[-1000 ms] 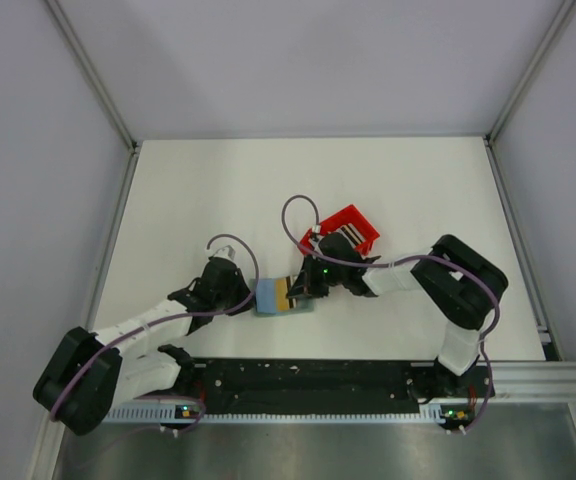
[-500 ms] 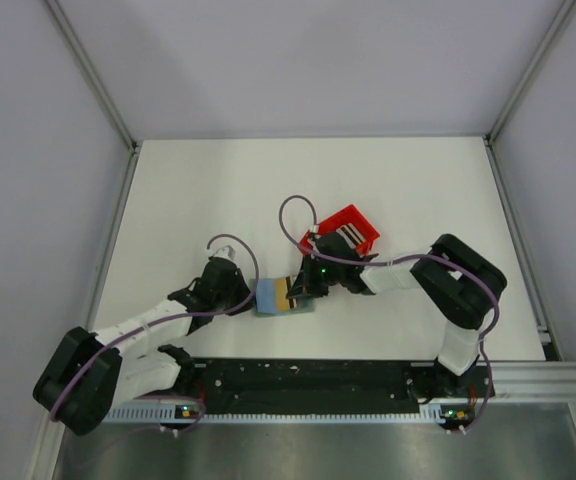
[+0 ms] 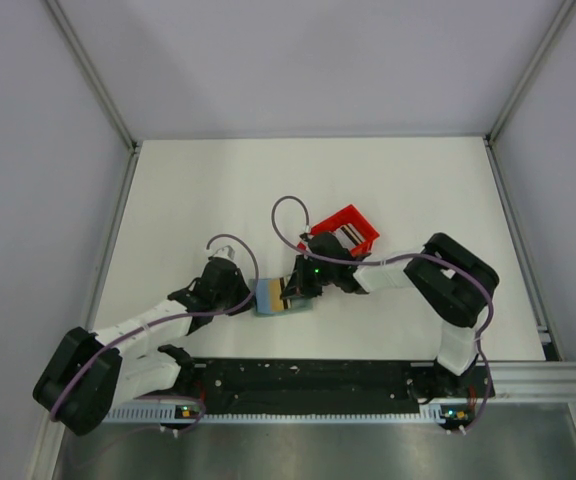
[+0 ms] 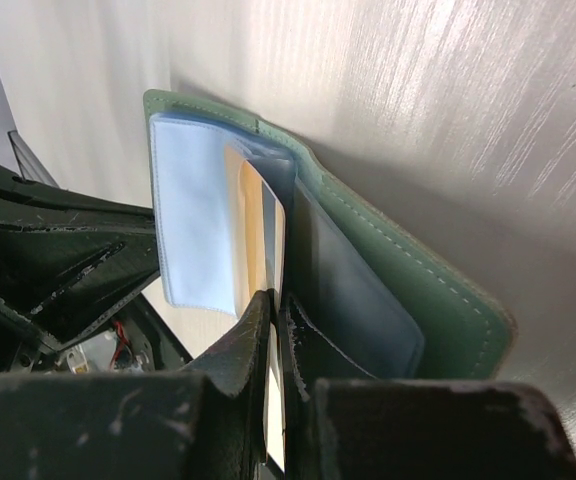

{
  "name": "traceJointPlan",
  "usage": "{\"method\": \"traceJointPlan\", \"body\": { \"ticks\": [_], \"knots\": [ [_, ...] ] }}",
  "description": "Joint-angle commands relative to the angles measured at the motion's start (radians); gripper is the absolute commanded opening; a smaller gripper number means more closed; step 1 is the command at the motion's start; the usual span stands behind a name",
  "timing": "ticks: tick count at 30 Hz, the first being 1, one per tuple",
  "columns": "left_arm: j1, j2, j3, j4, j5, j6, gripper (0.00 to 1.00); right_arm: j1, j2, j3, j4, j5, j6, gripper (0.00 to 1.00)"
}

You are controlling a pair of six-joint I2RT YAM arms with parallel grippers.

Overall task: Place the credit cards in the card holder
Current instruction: Insert the credit card into the card holder.

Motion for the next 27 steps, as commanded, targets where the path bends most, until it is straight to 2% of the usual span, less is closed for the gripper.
{"method": "traceJointPlan", "body": {
  "ticks": [1, 8, 13, 16, 19, 27],
  "knots": [
    [-0.001, 0.013, 0.0, -0.045, -0.025, -0.006, 0.0, 0.031, 0.026, -0.027, -0.107, 0.014, 0.012, 0.0],
    [-0.002, 0.013, -0.003, -0.04, -0.031, -0.012, 0.0, 0.046, 0.066, 0.003, -0.083, -0.032, 0.015, 0.01],
    [-0.001, 0.009, -0.001, -0.048, -0.031, -0.007, 0.0, 0.052, 0.068, 0.014, -0.018, -0.063, 0.014, 0.12],
    [-0.001, 0.006, -0.001, -0.052, -0.036, -0.007, 0.0, 0.051, 0.014, 0.016, -0.079, 0.014, -0.027, 0.24],
    [-0.001, 0.004, -0.001, -0.052, -0.036, -0.007, 0.0, 0.046, -0.052, 0.017, -0.142, 0.092, -0.069, 0.32],
    [-0.001, 0.003, 0.002, -0.054, -0.029, -0.003, 0.0, 0.051, -0.084, 0.063, -0.228, 0.161, -0.133, 0.38]
  ]
}}
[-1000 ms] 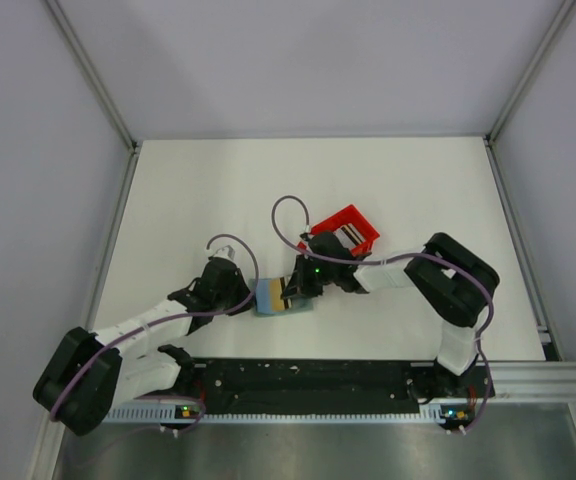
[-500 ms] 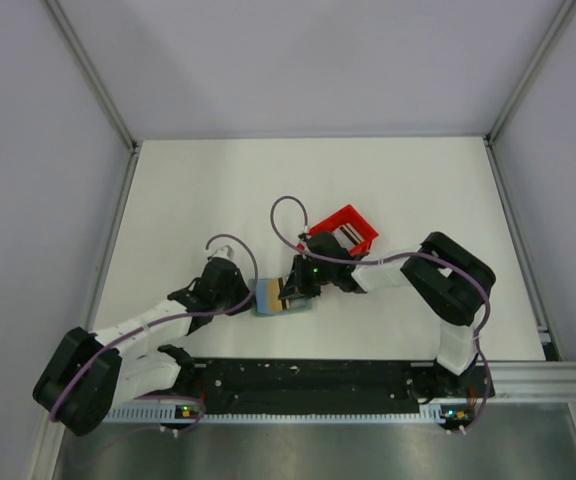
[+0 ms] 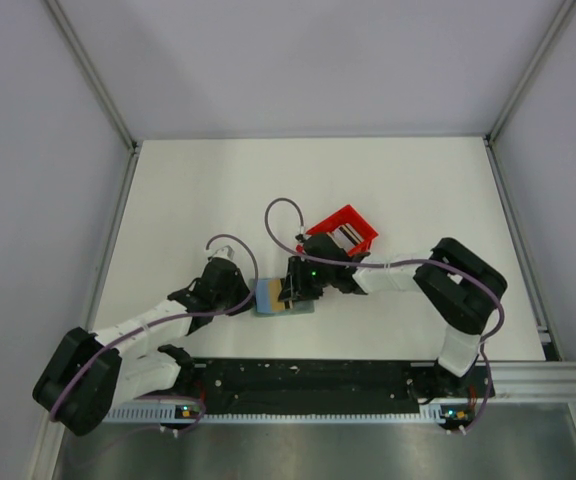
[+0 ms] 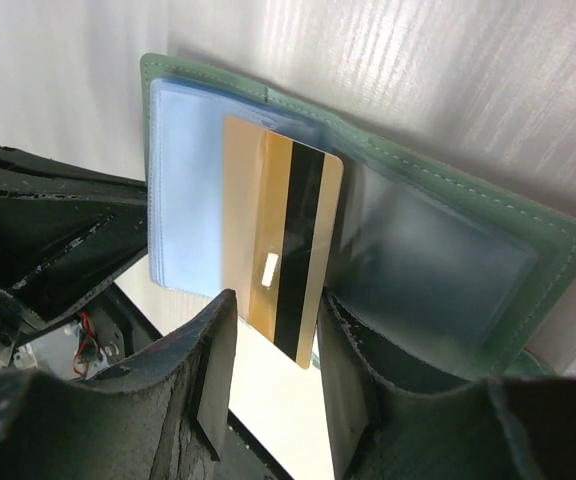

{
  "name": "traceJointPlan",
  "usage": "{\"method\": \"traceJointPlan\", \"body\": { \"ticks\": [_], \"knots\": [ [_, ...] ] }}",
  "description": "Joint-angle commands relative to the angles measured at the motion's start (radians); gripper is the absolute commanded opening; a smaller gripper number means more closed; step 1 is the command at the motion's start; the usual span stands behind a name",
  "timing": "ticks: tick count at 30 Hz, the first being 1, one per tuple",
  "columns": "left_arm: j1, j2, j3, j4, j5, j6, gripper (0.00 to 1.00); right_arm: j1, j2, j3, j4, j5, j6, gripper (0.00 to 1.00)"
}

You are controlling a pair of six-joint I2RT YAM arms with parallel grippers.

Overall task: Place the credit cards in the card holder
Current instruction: Insert the credit card into the card holder.

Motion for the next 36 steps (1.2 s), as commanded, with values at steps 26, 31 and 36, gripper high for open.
{"method": "traceJointPlan", "body": {
  "ticks": [26, 31, 36],
  "knots": [
    [-0.001, -0.004, 0.002, -0.025, 0.003, 0.018, 0.0, 0.086, 0.062, 0.218, -0.195, 0.024, -0.145, 0.43],
    [-0.002, -0.007, -0.003, -0.03, -0.003, 0.019, 0.0, 0.069, 0.03, 0.191, -0.213, 0.087, -0.126, 0.45],
    [-0.002, -0.007, -0.01, 0.01, 0.023, 0.025, 0.0, 0.069, 0.053, 0.191, -0.09, -0.06, -0.125, 0.43]
  ]
}}
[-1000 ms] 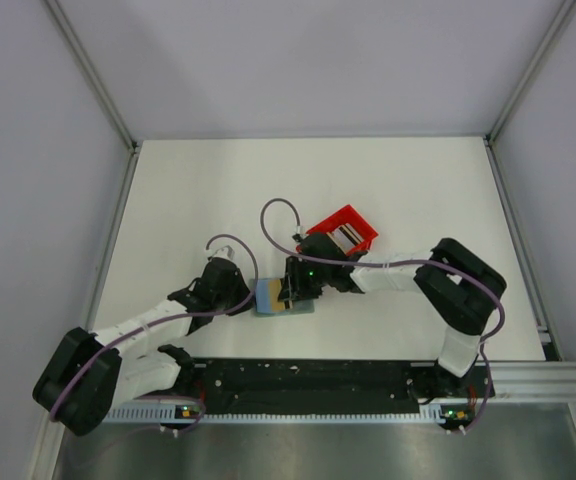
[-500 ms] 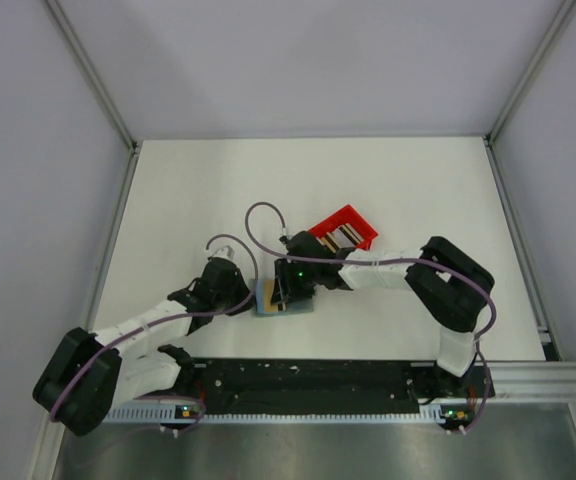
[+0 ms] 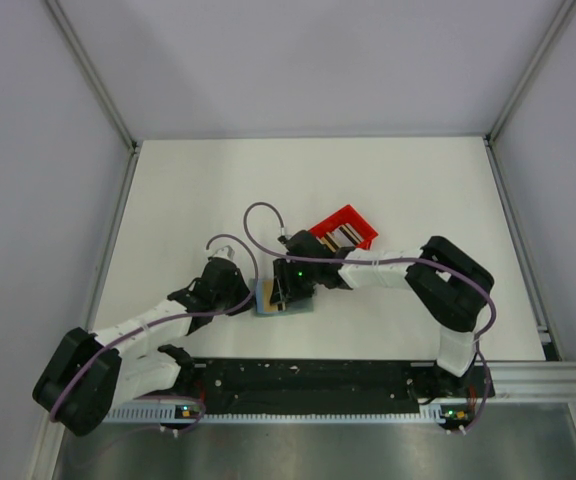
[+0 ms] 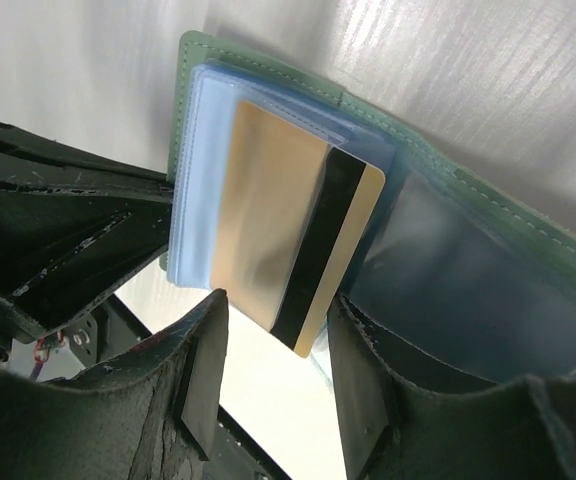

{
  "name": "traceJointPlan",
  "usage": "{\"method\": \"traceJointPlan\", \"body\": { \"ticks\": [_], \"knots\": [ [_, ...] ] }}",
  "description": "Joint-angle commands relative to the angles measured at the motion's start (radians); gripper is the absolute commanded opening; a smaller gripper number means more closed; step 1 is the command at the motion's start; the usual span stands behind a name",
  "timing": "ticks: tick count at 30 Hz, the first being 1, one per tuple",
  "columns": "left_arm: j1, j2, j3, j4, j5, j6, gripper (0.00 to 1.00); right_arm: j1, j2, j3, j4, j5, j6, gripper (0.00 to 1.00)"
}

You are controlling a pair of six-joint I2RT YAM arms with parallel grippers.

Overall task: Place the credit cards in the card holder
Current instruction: Insert the credit card into the card holder.

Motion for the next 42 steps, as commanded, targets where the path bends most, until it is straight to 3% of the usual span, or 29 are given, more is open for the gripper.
{"method": "traceJointPlan", "body": {
  "ticks": [1, 5, 9, 18, 20, 25, 33, 39, 42],
  "knots": [
    [-0.001, -0.005, -0.01, 0.021, 0.026, 0.023, 0.0, 0.009, 0.0, 0.016, 0.139, -0.124, 0.014, 0.43],
    [-0.001, -0.006, -0.012, 0.042, 0.041, 0.029, 0.0, 0.016, 0.025, 0.035, 0.222, -0.213, 0.022, 0.43],
    [-0.002, -0.009, -0.018, 0.056, 0.046, 0.026, 0.0, 0.015, 0.046, 0.053, 0.162, -0.195, 0.016, 0.44],
    [-0.001, -0.043, -0.03, 0.022, 0.015, 0.02, 0.0, -0.02, -0.07, -0.034, 0.116, -0.007, 0.025, 0.43],
    [-0.001, -0.045, -0.029, 0.019, 0.017, 0.018, 0.0, -0.022, -0.075, -0.034, 0.145, -0.042, 0.017, 0.37],
    [-0.002, -0.043, -0.016, 0.028, 0.027, 0.021, 0.0, 0.001, -0.004, 0.009, 0.193, -0.181, 0.049, 0.37],
    [-0.002, -0.049, -0.018, 0.035, 0.033, 0.023, 0.0, 0.024, 0.04, 0.038, 0.193, -0.19, 0.048, 0.39],
    [-0.001, -0.054, -0.023, 0.028, 0.029, 0.023, 0.0, 0.022, 0.019, -0.005, 0.32, -0.21, 0.072, 0.4],
    [-0.001, -0.054, -0.026, 0.03, 0.029, 0.021, 0.0, 0.019, 0.013, 0.007, 0.274, -0.182, 0.057, 0.39]
  ]
}}
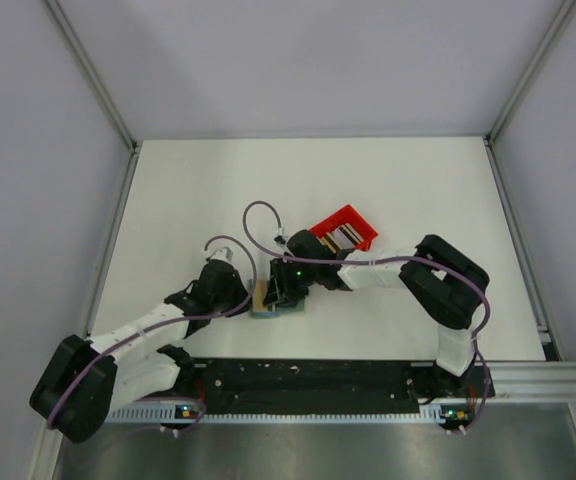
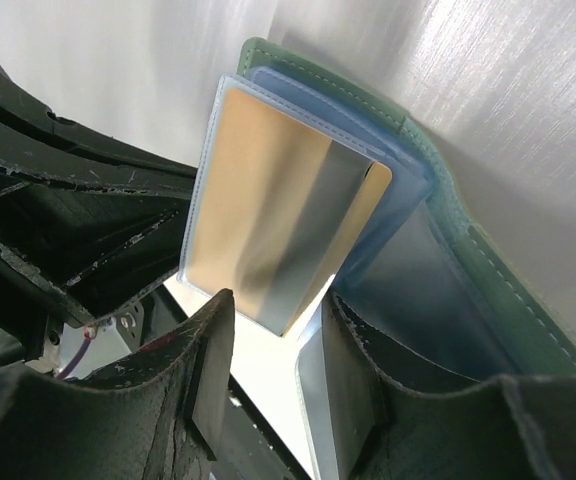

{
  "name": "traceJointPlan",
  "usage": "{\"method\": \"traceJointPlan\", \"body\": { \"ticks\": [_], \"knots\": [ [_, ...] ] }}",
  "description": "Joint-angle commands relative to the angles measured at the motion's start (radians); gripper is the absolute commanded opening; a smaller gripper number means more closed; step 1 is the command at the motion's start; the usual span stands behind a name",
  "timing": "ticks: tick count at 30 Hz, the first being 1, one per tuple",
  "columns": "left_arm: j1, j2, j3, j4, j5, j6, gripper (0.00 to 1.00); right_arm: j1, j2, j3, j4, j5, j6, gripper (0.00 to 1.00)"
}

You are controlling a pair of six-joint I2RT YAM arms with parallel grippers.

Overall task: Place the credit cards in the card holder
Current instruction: Insert the credit card into the card holder.

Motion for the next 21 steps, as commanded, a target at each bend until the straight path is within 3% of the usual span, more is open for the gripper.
{"method": "traceJointPlan", "body": {
  "ticks": [1, 8, 21],
  "knots": [
    [-0.005, -0.01, -0.01, 0.05, 0.035, -0.006, 0.0, 0.029, -0.021, 0.018, 0.144, -0.046, 0.012, 0.39],
    [-0.005, -0.015, -0.008, 0.045, 0.033, -0.006, 0.0, 0.013, -0.041, -0.036, 0.207, -0.062, 0.038, 0.38],
    [-0.005, -0.044, 0.003, 0.011, 0.01, 0.004, 0.0, -0.004, -0.232, -0.007, -0.108, 0.231, -0.131, 0.44]
  ]
}}
